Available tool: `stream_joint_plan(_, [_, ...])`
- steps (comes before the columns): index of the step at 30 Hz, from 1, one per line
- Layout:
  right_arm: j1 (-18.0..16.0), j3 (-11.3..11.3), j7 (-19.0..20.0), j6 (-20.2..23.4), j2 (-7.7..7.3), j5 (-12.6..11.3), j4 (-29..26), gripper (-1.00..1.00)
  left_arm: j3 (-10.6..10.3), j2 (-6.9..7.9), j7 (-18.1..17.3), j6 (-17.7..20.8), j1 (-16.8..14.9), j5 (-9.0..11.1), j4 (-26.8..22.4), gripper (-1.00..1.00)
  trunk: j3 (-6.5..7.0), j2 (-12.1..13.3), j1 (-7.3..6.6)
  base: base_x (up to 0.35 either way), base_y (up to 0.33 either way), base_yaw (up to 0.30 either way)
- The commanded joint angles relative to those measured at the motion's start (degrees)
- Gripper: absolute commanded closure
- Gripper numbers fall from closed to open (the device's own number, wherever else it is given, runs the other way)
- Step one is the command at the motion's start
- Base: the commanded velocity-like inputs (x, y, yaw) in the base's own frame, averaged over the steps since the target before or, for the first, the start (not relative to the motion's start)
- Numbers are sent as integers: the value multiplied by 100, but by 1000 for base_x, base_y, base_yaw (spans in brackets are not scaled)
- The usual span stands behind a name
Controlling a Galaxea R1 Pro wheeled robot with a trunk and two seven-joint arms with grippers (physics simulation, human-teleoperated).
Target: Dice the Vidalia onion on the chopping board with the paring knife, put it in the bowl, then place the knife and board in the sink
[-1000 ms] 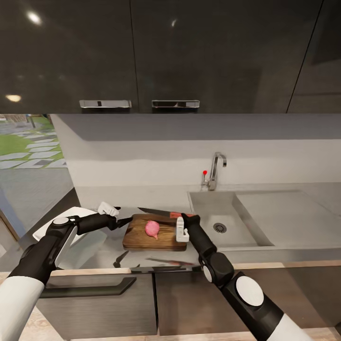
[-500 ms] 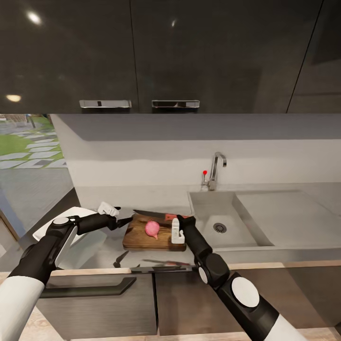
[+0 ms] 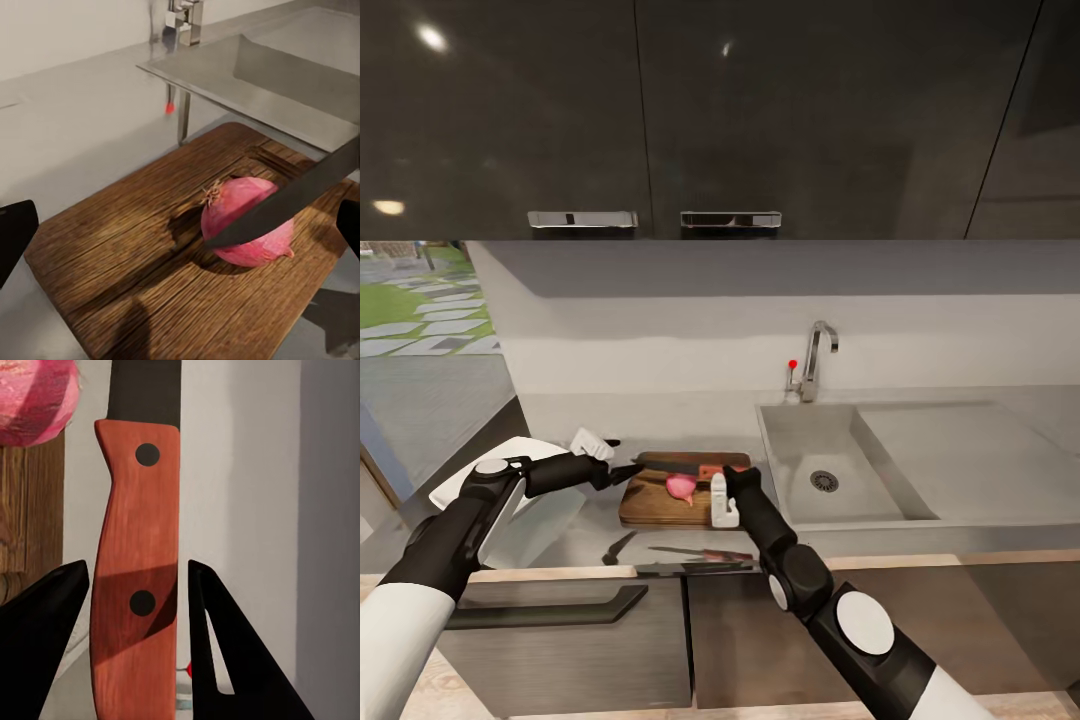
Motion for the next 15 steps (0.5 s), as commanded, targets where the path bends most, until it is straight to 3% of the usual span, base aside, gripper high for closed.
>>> stream_joint_plan(1, [-7, 19, 37, 45, -4, 59, -9, 100, -15, 6, 3, 60, -5, 59, -2, -100, -8, -6, 1, 0, 0, 0])
stream_joint_plan(9, [-6, 28, 37, 45, 1, 58, 3, 100, -17, 8, -79, 72, -2, 59, -6, -100, -8, -6, 1, 0, 0, 0])
stream_joint_plan(15, [-7, 3, 37, 45, 1, 58, 4, 100, -10, 13, -407, 73, -4, 59, -4, -100, -8, -6, 1, 0, 0, 0])
